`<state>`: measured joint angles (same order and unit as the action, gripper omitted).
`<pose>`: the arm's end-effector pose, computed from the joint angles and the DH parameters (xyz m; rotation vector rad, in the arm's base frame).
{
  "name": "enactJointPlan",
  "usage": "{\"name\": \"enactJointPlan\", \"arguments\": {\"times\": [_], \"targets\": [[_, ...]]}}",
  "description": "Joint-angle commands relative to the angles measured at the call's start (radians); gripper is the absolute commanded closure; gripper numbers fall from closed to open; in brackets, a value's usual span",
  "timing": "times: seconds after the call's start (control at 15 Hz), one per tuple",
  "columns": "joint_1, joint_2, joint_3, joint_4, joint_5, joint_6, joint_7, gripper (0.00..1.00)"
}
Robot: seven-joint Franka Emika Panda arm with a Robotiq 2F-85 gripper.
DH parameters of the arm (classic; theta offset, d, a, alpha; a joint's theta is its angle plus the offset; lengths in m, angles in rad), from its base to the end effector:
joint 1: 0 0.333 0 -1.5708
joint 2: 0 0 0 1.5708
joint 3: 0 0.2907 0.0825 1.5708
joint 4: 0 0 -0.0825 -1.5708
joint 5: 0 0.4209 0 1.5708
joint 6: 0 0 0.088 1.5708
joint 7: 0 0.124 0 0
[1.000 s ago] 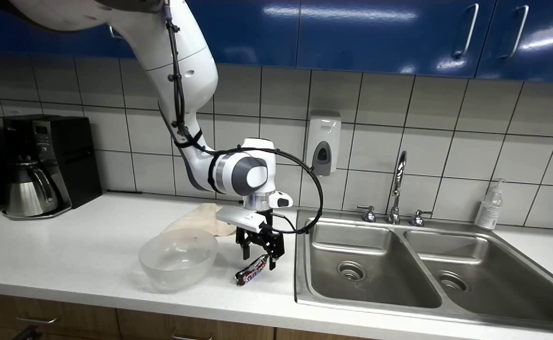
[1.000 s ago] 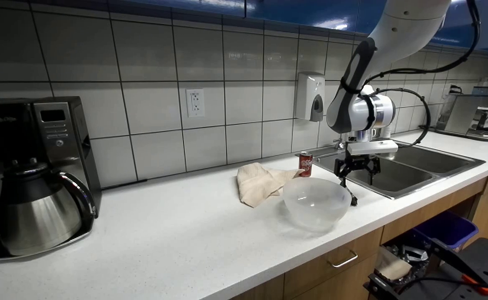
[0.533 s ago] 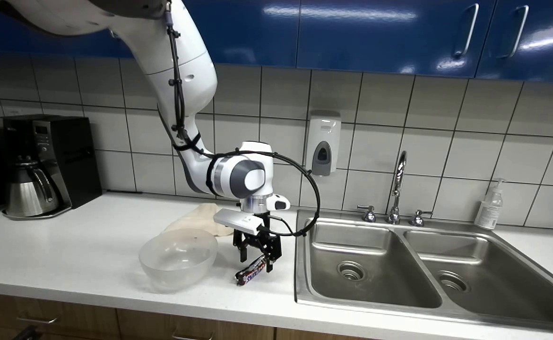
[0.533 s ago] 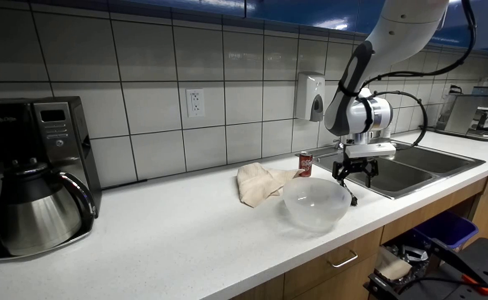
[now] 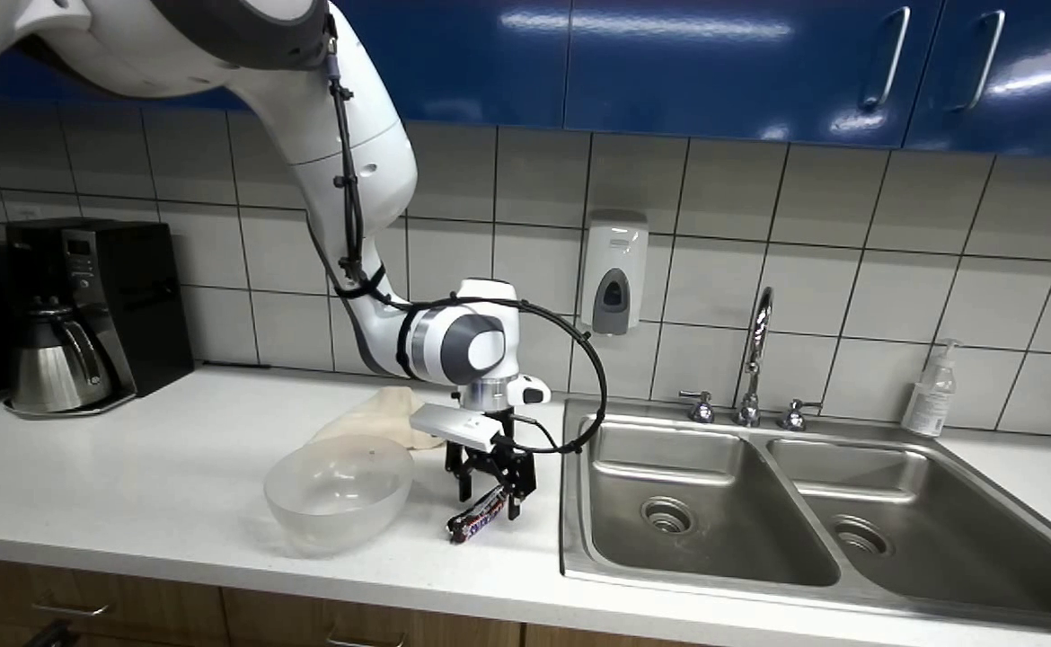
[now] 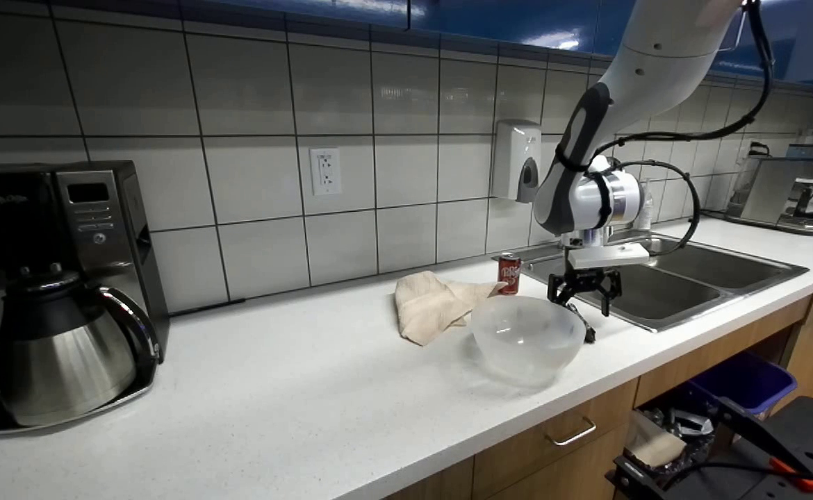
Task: Put the candy bar into the bowl
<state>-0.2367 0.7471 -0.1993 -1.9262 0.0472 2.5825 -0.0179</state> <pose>0.5418 -0.2637 0.0292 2.9798 -0.6233 -0.1503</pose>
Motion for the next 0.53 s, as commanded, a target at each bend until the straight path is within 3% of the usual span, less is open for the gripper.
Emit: {"name": "enactJointPlan", "arguments": {"times": [0.0, 0.07, 0.13, 0.47], "targets": [[-0.02, 0.031, 0.013, 0.059, 0.005, -0.036, 0.012, 0.0], [-0.018, 0.036, 0.009, 0.066, 0.001, -0.034, 0.014, 0.25], [-0.022, 0.04, 0.013, 0.07, 0.003, -0.035, 0.01, 0.26], [-0.023, 0.057, 0.012, 0.09, -0.001, -0.035, 0.007, 0.67]]}}
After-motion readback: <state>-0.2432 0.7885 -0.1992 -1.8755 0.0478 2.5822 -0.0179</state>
